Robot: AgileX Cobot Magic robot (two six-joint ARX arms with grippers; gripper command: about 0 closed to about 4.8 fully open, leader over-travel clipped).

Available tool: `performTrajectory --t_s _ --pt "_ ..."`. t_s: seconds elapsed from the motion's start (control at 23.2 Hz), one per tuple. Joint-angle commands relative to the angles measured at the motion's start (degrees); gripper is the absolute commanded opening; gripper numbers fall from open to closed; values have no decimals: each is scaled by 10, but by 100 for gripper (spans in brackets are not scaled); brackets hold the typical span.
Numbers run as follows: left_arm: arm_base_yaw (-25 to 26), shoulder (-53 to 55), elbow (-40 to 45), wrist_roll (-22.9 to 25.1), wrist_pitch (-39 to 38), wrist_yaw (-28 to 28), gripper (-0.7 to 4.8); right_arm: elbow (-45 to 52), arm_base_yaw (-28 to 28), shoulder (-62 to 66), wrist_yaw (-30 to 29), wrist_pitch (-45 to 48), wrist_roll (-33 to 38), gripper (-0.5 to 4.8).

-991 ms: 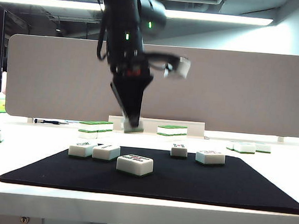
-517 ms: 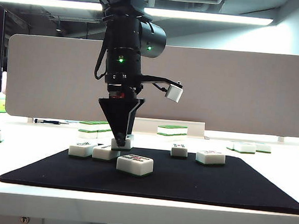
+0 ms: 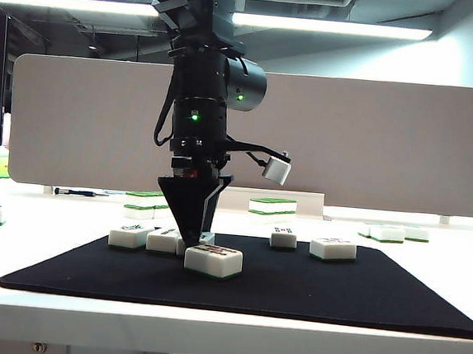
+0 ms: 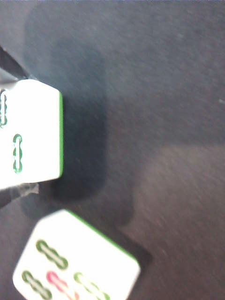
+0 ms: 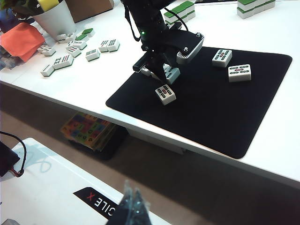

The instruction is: Align six mahjong tiles in a row on the table.

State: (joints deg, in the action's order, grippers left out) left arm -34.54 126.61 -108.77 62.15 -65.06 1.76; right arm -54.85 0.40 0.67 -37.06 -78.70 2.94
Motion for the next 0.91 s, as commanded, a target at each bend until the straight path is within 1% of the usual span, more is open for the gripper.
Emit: performTrajectory --t_s 0.04,0.22,0.26,0.3,0.34,0.39,0.43,0.47,0.6,0.69,0.73,0.78,0.82,0.86,0.91 --pt "6 6 1 3 9 -33 170 -2 1 -7 0 9 -2 -1" --pt "15 6 0 -5 9 -32 171 -2 1 -7 1 10 -2 -1" --pt "14 6 0 -15 9 -32 185 -2 0 -7 1 10 -2 -1" --pt "13 6 0 -30 9 -31 213 -2 0 -7 0 10 -2 -1" --pt "13 5 0 -33 9 -30 254 -2 0 -7 0 10 -2 -1" --pt "12 5 0 -42 9 -30 332 -2 1 -7 0 10 -2 -1" --pt "12 4 0 -53 8 -31 338 -2 1 -7 0 9 -2 -1" --pt "12 4 -7 -76 3 -31 338 -2 0 -7 0 10 -2 -1" --pt "2 0 -50 -122 -12 -29 338 -2 1 -7 0 9 -2 -1" --pt "-12 -8 -84 -169 -33 -26 337 -2 1 -7 0 9 -2 -1" --pt "-19 -9 -102 -221 -52 -26 337 -2 1 -7 0 9 -2 -1" --pt "-23 -10 -117 -298 -75 -26 337 -2 1 -7 0 9 -2 -1" --pt "-26 -10 -128 -455 -110 -25 337 -2 1 -7 0 9 -2 -1" --pt "-26 -10 -128 -521 -120 -19 337 -2 1 -7 0 9 -2 -1" --pt "-26 -9 -127 -618 -136 -10 337 -2 1 -7 0 9 -2 -1"
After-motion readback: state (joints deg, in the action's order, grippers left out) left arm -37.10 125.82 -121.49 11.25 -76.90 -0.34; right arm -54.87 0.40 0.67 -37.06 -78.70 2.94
